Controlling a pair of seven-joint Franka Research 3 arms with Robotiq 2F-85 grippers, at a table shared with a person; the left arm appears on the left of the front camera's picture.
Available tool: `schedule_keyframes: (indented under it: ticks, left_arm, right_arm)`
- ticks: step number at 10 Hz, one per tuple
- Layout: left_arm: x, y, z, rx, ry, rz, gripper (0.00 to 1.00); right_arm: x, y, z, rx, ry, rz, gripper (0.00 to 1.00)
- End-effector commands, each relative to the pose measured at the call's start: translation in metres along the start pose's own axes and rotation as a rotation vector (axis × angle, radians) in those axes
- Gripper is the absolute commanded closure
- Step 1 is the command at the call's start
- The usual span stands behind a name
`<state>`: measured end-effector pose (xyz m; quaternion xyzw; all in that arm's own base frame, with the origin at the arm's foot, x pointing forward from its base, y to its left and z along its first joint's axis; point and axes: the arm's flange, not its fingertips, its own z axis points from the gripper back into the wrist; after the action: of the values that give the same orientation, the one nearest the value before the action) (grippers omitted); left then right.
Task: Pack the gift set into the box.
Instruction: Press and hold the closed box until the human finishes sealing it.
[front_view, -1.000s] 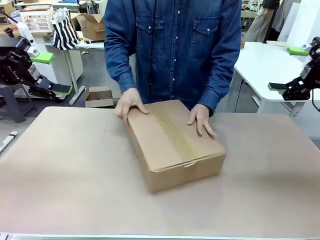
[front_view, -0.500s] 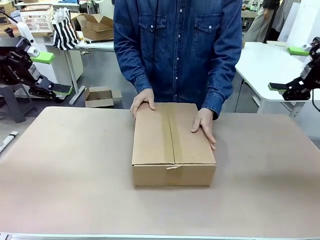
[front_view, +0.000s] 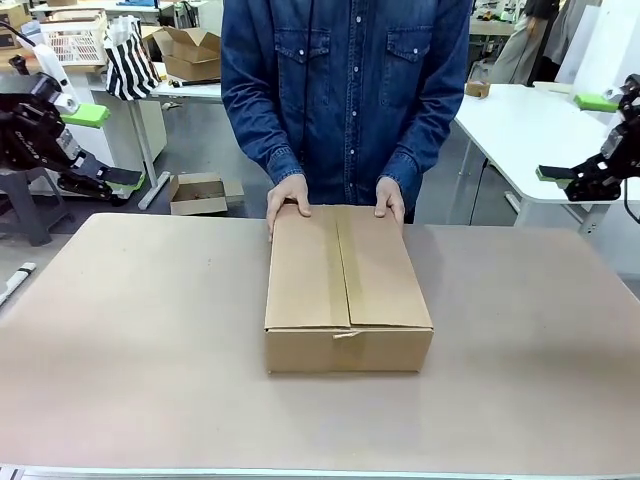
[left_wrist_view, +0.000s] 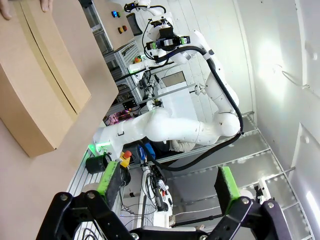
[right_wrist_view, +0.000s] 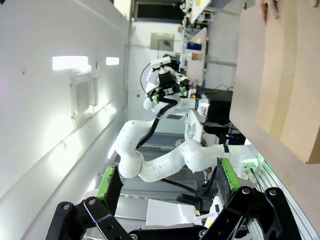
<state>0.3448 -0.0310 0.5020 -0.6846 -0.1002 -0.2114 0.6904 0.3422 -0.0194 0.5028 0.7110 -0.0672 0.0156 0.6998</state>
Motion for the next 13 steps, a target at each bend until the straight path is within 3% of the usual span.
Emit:
schedule_keyframes:
  ticks: [1, 13]
  left_arm:
    - [0.0009, -0.0011, 0.0001, -0.021, -0.007, -0.022, 0.00]
    - [0.0009, -0.0011, 0.0001, -0.021, -0.007, -0.022, 0.00]
  right_arm:
    - [0.0041, 0.0024, -0.0024, 0.023, -0.004, 0.022, 0.00]
    - [0.0041, 0.0024, -0.0024, 0.023, -0.004, 0.022, 0.00]
